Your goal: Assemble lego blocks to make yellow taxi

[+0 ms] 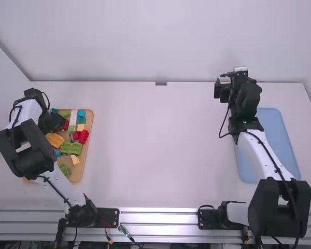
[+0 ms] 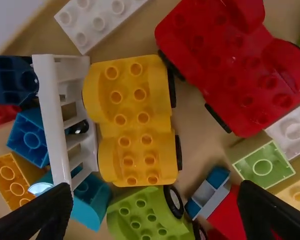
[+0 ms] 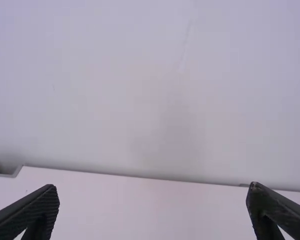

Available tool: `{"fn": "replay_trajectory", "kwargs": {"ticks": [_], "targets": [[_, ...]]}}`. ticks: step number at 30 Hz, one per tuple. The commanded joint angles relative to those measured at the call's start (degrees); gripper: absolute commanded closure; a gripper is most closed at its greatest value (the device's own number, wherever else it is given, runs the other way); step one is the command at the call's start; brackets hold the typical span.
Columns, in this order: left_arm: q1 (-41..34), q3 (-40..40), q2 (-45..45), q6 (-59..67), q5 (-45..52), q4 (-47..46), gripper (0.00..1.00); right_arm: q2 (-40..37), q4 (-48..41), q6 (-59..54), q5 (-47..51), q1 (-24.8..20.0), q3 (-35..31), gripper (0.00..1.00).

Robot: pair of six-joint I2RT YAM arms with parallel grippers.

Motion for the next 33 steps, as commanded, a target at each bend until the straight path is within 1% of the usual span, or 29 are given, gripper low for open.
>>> {"fn": "replay_trajectory", "kwargs": {"ticks": [1, 12, 17, 19, 24, 28, 33], "targets": [[0.1, -1.0, 0.5, -0.4, 0.2, 0.2, 0.12, 0.5, -0.1, 0.4, 0.2, -0.2, 2.1, 0.01], [0.3, -7.3, 0.5, -1.7, -0.2, 4.8, 0.12, 0.5, -0.1, 0.3, 0.2, -0.1, 2.1, 0.01], [0.7, -8.8, 0.5, -1.9, -0.9, 6.3, 0.13, 0.5, -0.1, 0.3, 0.2, -0.1, 2.1, 0.01], [0.6, -9.9, 0.5, -2.0, -0.9, 7.8, 0.15, 0.5, -0.1, 0.3, 0.2, -0.1, 2.1, 0.01], [0.7, -12.4, 0.5, -4.5, -3.8, 11.1, 0.14, 0.5, -0.2, 0.3, 0.0, -0.1, 2.1, 0.01], [1.4, -13.8, 0.5, -4.5, -3.3, 13.8, 0.15, 0.5, -0.2, 0.3, -1.2, -0.2, 2.1, 0.01], [1.4, -16.6, 0.5, -3.2, -3.3, 19.9, 0.17, 0.5, -0.2, 0.3, -1.2, -0.2, 2.1, 0.01]]}}
